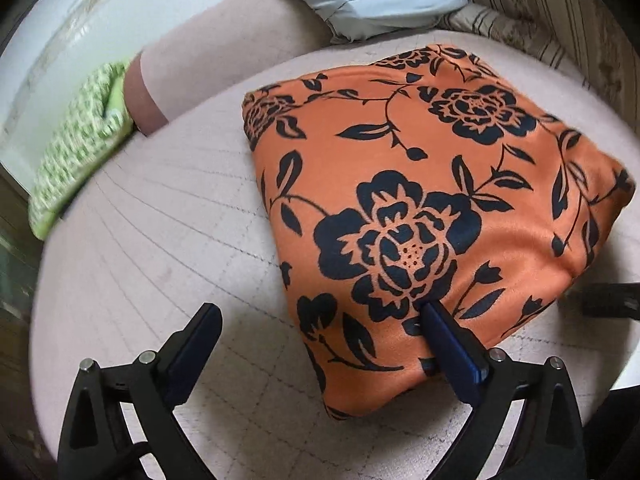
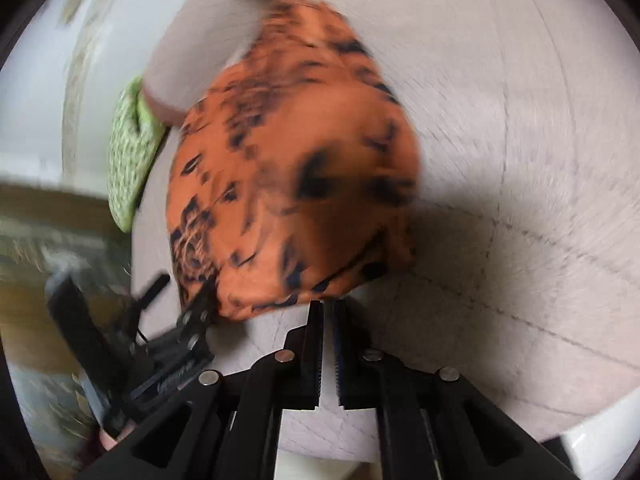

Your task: Fold small clothes

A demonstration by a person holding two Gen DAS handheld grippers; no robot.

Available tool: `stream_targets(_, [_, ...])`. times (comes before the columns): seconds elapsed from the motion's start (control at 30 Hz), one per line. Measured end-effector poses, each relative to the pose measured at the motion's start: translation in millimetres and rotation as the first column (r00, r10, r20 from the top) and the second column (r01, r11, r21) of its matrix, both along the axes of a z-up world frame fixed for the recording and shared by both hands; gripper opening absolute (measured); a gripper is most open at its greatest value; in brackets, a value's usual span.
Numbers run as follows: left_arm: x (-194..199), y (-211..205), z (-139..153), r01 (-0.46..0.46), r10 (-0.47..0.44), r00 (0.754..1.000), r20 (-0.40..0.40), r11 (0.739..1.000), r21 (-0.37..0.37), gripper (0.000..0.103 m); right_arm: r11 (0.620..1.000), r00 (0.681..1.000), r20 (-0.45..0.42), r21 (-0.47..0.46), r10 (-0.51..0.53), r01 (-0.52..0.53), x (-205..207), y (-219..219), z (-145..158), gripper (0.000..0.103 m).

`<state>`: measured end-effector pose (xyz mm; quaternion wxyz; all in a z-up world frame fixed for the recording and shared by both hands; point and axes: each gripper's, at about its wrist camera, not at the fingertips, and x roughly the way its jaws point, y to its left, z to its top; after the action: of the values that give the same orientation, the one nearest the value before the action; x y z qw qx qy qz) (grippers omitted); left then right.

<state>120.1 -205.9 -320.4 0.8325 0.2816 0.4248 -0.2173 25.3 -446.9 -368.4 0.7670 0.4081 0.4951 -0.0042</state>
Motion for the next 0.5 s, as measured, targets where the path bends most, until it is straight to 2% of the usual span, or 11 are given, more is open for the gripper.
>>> stream_targets(0.1, [-2.8,-7.1,1.2,-0.018,0.017,0.999,0.027,0.999,0.035,0.100,0.999,0.994,0.104,0.005,0.033,-0.033,-20.1,6.3,19.5,0.008])
stream_targets(0.13, [-2.5,-9.1,2.4,-0.024,0.023,0.999,0.029,0.999,0.043,0.100,0.999,0.990,0.135,-0.023,0.033,-0.030,-29.6,4.9,26.2,0.008])
stream_targets(0.2, [0.1,-13.2,7.0,-0.038,0.038,0.999,0.016,0.998,0.056,0.099,0.998,0.987,0.159,-0.068,0.017,-0.006,-39.3,-0.2,32.8,0.008])
stream_targets(0.27, [-2.0,-15.5,15.5,-0.038,0.037,0.999,0.016,0.998,0.051,0.099,0.996,0.985,0.173,-0.075,-0.027,0.040,-43.7,-10.7,35.1,0.008])
stream_targets(0.37, [-1.1,-17.2,40.4,-0.019,0.021,0.997,0.071,0.999,-0.030,0.099,0.990,0.981,0.174,-0.091,-0.087,0.104,-51.3,-31.8,33.9,0.008])
stream_targets(0.5, [10.2,-14.2,70.1,-0.016,0.032,0.995,0.098,0.987,-0.162,0.099,0.986,0.970,0.199,-0.058,-0.139,0.153,-33.3,-47.7,31.9,0.008])
